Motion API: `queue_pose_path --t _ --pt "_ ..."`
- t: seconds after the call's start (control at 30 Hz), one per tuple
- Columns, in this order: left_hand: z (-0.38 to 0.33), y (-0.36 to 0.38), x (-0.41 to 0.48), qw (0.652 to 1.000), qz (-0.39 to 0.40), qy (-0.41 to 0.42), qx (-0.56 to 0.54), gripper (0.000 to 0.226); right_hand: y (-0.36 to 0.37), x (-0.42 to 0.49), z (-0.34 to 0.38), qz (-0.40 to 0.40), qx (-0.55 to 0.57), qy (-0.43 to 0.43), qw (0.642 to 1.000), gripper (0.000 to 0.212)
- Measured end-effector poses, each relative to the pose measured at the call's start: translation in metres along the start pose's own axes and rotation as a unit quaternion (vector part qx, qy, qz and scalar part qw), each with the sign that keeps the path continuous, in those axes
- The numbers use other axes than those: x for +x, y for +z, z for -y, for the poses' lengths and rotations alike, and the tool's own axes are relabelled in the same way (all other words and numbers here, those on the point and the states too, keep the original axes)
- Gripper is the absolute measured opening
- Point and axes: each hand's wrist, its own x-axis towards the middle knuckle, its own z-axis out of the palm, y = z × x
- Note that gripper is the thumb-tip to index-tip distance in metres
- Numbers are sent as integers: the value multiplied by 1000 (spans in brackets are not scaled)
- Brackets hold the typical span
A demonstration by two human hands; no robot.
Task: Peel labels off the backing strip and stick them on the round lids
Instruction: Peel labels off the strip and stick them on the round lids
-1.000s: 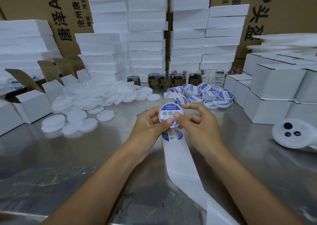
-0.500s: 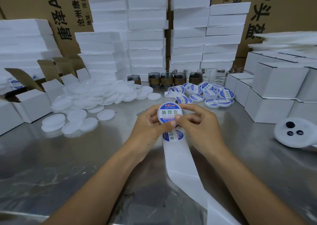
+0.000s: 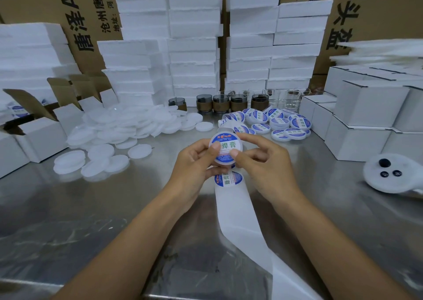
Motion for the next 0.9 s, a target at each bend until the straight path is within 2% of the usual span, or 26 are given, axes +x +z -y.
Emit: queue_pose_path --t 0.17,0.37,0.5,0.63,0.73,0.8,0.9 --pt "1 0 0 1000 0 5 5 32 -1 0 2 -13 45 43 998 10" --pt "1 0 2 999 -31 13 18 14 -1 -1 4 16 39 69 997 13" --pt "1 -1 0 999 -43 15 7 15 -1 -2 3 46 36 98 993 15" --pt "-1 -1 -3 999 -49 13 2 16 -1 -4 4 42 18 108 993 11" --pt "-1 -1 -4 998 -57 13 15 20 -2 -1 3 9 10 99 995 10" --pt "-1 -2 -3 996 -81 13 15 11 -8 3 -1 -39 12 102 994 12" --pt "0 -4 -2 993 -120 15 14 9 -25 14 -12 -112 29 147 982 15"
